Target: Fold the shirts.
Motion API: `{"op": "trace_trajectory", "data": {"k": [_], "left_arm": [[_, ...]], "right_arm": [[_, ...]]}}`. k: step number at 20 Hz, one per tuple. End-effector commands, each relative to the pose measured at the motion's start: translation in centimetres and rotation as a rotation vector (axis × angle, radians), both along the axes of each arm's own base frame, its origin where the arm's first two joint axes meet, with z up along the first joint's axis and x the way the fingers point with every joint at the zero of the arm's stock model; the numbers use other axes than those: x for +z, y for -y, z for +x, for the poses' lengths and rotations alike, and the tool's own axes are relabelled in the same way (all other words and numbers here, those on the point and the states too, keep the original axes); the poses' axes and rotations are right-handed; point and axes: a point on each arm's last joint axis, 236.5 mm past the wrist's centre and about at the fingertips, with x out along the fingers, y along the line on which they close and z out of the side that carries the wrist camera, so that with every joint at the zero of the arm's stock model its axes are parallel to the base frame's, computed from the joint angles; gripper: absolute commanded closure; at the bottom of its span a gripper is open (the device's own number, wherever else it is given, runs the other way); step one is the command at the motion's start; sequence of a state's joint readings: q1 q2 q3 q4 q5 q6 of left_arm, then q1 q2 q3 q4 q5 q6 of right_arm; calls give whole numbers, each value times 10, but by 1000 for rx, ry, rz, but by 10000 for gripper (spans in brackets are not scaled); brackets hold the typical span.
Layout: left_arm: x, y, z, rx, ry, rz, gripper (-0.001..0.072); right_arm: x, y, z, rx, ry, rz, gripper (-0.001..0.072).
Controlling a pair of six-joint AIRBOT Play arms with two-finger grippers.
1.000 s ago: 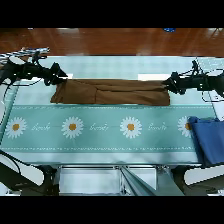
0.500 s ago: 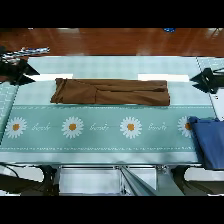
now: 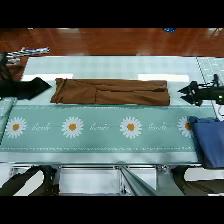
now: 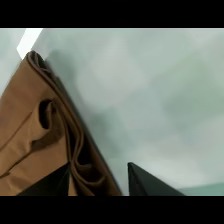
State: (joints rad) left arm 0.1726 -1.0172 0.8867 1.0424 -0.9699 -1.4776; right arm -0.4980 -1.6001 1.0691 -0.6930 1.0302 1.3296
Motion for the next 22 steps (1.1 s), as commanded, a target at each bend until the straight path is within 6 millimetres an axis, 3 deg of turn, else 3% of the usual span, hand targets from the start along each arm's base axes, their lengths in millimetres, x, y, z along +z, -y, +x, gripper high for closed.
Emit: {"op": "trace_trajectory", "data": {"k": [1, 6, 7, 9, 10, 11, 12, 13, 16, 22], "left_arm": [[-22, 29, -21, -41, -6, 0, 202], [-22, 32, -20, -39, -10, -18, 202], [-21, 33, -20, -38, -11, -27, 202], [-20, 35, -20, -36, -10, -38, 210], [-19, 36, -20, -35, -10, -46, 296], [-18, 39, -19, -33, -8, -61, 534], [-15, 44, -18, -41, 2, -78, 684], [-10, 54, -16, -80, 34, -87, 689], [3, 104, -10, -194, 107, -134, 690], [-43, 249, -12, -525, -11, -134, 690]], "right_arm": [[-16, -39, 15, 56, -18, 79, 295], [-29, -99, 30, 181, -41, 107, 310], [-26, -107, 33, 202, -31, 104, 400], [-10, -121, 40, 274, 14, 102, 682], [4, -127, 40, 317, 37, 108, 684], [20, -129, 41, 345, 67, 104, 684], [38, -126, 40, 359, 101, 83, 684], [58, -124, 35, 383, 132, 53, 684], [113, -122, -2, 486, 201, -84, 685], [186, -117, -88, 449, 334, -309, 685]]}}
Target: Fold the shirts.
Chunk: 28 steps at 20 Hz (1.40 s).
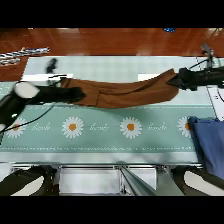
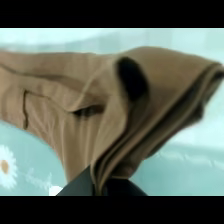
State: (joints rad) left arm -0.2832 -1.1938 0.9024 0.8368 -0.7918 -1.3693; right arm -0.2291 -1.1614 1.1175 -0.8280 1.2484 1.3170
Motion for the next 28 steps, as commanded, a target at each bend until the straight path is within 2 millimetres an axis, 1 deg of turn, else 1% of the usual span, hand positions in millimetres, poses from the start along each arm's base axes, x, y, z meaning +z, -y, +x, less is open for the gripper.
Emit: {"op": "trace_trajectory", "data": {"k": [1, 2, 4, 6, 8, 10, 12, 13, 14, 15, 17, 19, 21, 22, 23, 24, 25, 26, 27, 28], "left_arm": [[-25, 89, -1, -184, -43, 2, 690], [-31, 112, -1, -219, -66, -1, 690], [-45, 159, -7, -287, -127, -8, 690], [-59, 202, -25, -379, -184, -5, 690], [-76, 238, -51, -457, -243, 6, 690], [-88, 265, -80, -525, -301, 17, 690], [-92, 284, -108, -608, -316, 26, 689], [-91, 289, -114, -630, -307, 26, 689], [-89, 290, -112, -629, -301, 23, 689], [-85, 286, -105, -621, -302, 19, 690], [-73, 261, -76, -580, -316, 14, 690], [-53, 214, -37, -526, -301, 41, 690], [-28, 144, 9, -446, -182, 158, 689], [-13, 100, 29, -372, -124, 224, 689], [4, 58, 42, -296, -78, 261, 689], [23, 15, 50, -203, -36, 275, 689], [41, -24, 53, -109, 0, 268, 689], [58, -65, 50, -4, 40, 257, 689], [74, -103, 43, 98, 82, 250, 689], [84, -133, 32, 180, 115, 249, 689]], "right_arm": [[29, 4, -54, -37, 77, -98, 684], [34, -1, -69, -39, 87, -95, 684], [42, -7, -91, -50, 106, -86, 684], [47, -12, -107, -60, 121, -80, 684], [52, -15, -118, -53, 132, -80, 684], [58, -17, -122, -61, 147, -73, 684], [59, -17, -122, -60, 149, -72, 684], [59, -17, -121, -63, 151, -73, 684], [59, -17, -121, -63, 151, -72, 684], [59, -17, -121, -66, 149, -70, 684], [59, -17, -121, -72, 148, -65, 684], [62, -21, -119, -73, 150, -39, 684], [66, -30, -114, -63, 155, 9, 684], [67, -35, -109, -57, 163, 17, 684], [66, -43, -101, -48, 169, 29, 684], [64, -53, -93, -33, 175, 41, 684], [61, -68, -81, -13, 182, 60, 684], [59, -84, -68, 5, 192, 80, 684], [56, -105, -53, 27, 199, 99, 684], [52, -125, -39, 51, 200, 105, 684]]}}
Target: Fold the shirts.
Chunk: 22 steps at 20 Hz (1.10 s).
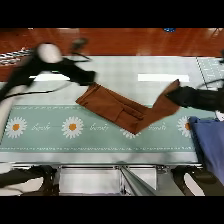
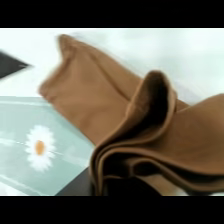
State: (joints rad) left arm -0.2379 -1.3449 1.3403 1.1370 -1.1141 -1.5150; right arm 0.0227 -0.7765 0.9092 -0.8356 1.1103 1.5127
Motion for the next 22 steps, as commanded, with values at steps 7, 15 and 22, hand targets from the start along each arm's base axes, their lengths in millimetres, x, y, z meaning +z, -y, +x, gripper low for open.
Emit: {"op": "trace_trajectory", "data": {"k": [7, 15, 22], "left_arm": [[-7, -149, -121, 400, 90, 19, 690], [-68, -127, -143, 415, -43, -76, 689], [-62, -132, -127, 458, 25, -93, 689]], "right_arm": [[-76, -202, 120, 221, -99, 85, 684], [-129, -287, 144, 278, -237, 218, 645], [-117, -270, 104, 452, -368, 228, 297]]}}
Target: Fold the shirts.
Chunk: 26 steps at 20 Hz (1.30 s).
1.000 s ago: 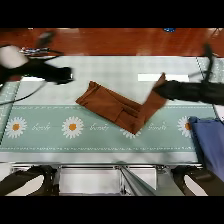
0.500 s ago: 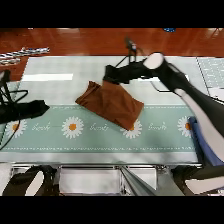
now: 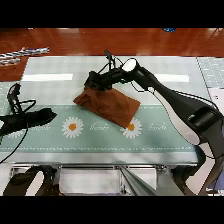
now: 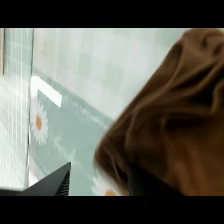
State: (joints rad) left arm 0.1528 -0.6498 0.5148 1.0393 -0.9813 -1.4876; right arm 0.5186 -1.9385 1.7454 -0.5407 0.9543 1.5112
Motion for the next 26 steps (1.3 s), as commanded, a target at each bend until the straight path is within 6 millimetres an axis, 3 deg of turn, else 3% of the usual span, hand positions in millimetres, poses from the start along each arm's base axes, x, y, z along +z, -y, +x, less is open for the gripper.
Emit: {"op": "trace_trajectory", "data": {"k": [1, 3, 6, 7, 8, 9, 10, 11, 12, 14, 15, 17, 19, 24, 26], "left_arm": [[5, 0, 9, 29, 39, -18, 690], [8, 3, 11, 37, 49, -44, 689], [10, 4, 12, 42, 51, -57, 689], [10, 4, 12, 45, 51, -58, 689], [10, 5, 12, 46, 51, -62, 689], [11, 6, 12, 45, 51, -66, 689], [11, 7, 12, 43, 49, -73, 689], [11, 8, 11, 40, 46, -74, 689], [10, 9, 9, 36, 40, -76, 689], [9, 10, 7, 29, 29, -79, 689], [8, 11, 6, 26, 24, -80, 689], [8, 11, 5, 24, 21, -81, 689], [9, 13, 5, 25, 22, -90, 689], [9, 14, 5, 24, 17, -96, 689], [8, 16, 2, 22, 3, -103, 689]], "right_arm": [[20, 33, -25, 132, -75, -3, 297], [42, 82, -30, 173, -55, -83, 301], [76, 187, -27, 99, 89, -409, 301], [89, 229, -24, 28, 150, -549, 301], [104, 284, -23, -83, 207, -718, 301], [117, 339, -27, -220, 238, -871, 300], [127, 381, -36, -341, 261, -961, 300], [129, 412, -48, -459, 279, -990, 300], [121, 427, -59, -545, 279, -961, 300], [73, 437, -85, -674, 203, -840, 295], [44, 429, -96, -709, 138, -751, 295], [-15, 393, -113, -747, -14, -539, 295], [-54, 356, -121, -762, -122, -364, 295], [-103, 288, -110, -705, -223, -261, 296], [-113, 260, -107, -631, -258, -231, 296]]}}
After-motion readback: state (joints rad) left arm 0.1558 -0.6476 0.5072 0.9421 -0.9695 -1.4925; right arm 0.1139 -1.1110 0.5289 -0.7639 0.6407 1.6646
